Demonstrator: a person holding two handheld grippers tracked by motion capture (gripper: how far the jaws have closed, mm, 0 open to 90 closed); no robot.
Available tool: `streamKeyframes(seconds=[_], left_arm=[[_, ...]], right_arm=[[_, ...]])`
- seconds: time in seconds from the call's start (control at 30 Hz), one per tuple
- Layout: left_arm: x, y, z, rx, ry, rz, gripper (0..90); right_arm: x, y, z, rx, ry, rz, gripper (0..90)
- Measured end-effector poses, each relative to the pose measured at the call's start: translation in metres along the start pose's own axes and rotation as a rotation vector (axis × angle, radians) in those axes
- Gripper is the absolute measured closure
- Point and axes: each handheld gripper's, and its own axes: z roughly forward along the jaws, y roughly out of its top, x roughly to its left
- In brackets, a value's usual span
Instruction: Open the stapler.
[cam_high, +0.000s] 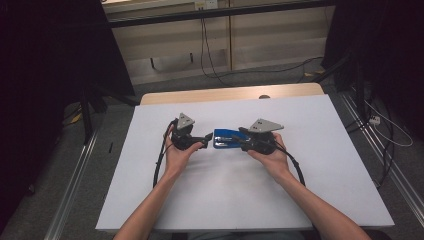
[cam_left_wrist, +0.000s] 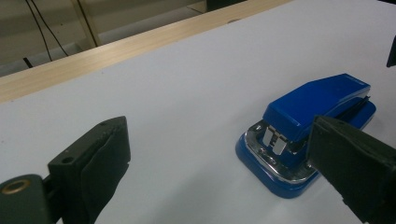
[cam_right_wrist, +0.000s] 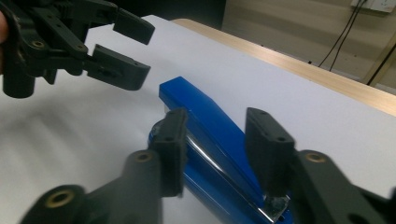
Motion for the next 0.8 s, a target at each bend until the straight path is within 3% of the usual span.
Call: streamKeyframes(seconds=[0.27,0.43,0.67,0.8], left_arm=[[0.001,-0.003,0.002,0.025,-0.006,-0.009,6.1],[0.000,-0.003,0.002,0.021,-0.006,-0.014,6.4],[-0.001,-0.001,-0.003,0.002,-0.042,-0.040,21.1],[-0.001,-0.003,-0.004,0.014,-0.051,-0.041,37.8]], right_arm=[[0.001,-0.002,0.004,0.008,0.029,0.015,88.2],[0.002,-0.002,0.006,0.015,0.043,0.023,90.0],[0.005,-0.002,0.012,0.040,0.057,0.043,90.0],[0.006,-0.002,0.015,0.056,0.059,0.042,90.0]])
